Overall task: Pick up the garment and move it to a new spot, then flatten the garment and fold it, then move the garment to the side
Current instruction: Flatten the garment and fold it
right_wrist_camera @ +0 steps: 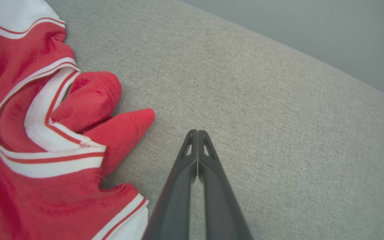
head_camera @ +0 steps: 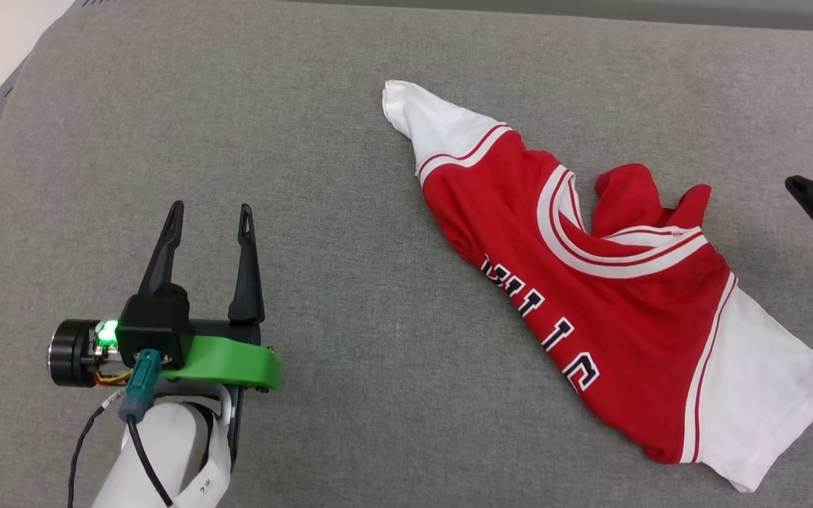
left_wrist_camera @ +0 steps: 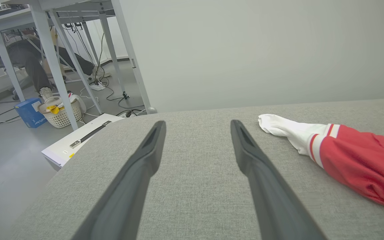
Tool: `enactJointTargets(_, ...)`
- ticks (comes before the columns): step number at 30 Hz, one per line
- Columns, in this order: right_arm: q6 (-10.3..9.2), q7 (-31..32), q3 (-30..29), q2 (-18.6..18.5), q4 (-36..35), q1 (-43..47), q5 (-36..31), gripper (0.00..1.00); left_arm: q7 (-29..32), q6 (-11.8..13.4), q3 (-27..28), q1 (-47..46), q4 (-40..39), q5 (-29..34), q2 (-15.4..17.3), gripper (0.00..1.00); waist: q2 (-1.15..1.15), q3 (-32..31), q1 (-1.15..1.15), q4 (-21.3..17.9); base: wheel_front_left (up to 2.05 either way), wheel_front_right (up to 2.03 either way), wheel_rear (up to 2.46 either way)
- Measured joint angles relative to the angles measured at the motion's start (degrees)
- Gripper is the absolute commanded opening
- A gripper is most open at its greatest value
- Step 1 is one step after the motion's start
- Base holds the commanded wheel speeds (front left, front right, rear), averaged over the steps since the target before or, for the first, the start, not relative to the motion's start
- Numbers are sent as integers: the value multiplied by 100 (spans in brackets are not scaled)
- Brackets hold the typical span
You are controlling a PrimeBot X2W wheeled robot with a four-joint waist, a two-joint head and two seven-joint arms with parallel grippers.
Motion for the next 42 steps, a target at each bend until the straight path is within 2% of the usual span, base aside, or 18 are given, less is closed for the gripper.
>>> enactJointTargets(1,0,-102,-83,29,24,51,-3,100,0,-24,15,8,9,9,-27,100,0,-15,0,-6,0,0,0)
enactJointTargets(5,-1,-274,-432,216,-54,344,339,100,0,-101,127,104,42,71,-100,100,0,-123,0,-32,0,0,0)
enactJointTargets(8,-1,-62,-564,159,-364,421,631,100,0,-156,211,179,68,154,-112,100,0,-223,0,-57,0,0,0)
enactJointTargets(12,-1,805,-614,-224,-894,333,982,100,0,-221,270,249,65,235,-189,100,0,-320,0,-74,0,0,0)
enactJointTargets(16,-1,2023,-365,-554,-1189,52,1118,100,0,-299,303,254,35,301,-280,100,0,-291,0,-31,0,0,0)
enactJointTargets(20,-1,3038,34,-621,-1156,-120,1093,100,0,-386,350,253,33,331,-346,100,0,-207,0,47,0,0,0)
enactJointTargets(23,0,3482,331,-581,-1002,-166,1021,100,0,-444,372,249,33,353,-424,100,0,-133,0,112,0,0,0)
enactJointTargets(27,0,3618,604,-341,-702,-176,914,100,0,-508,417,238,44,393,-471,100,0,-5,0,196,0,0,0)
enactJointTargets(32,-1,3438,967,-107,-304,-172,716,100,0,-576,500,217,69,460,-546,100,0,155,0,277,0,0,0)
enactJointTargets(40,-3,2910,1405,-141,-3,-89,690,100,0,-662,613,215,134,558,-626,100,0,228,0,285,0,0,0)
enactJointTargets(41,-8,2813,1459,-158,-11,-92,700,45,0,-675,635,216,145,566,-628,100,0,220,0,263,0,0,0)
enactJointTargets(42,-8,2709,1494,-171,-12,-92,703,26,0,-684,652,216,155,586,-631,100,0,211,0,245,0,0,0)
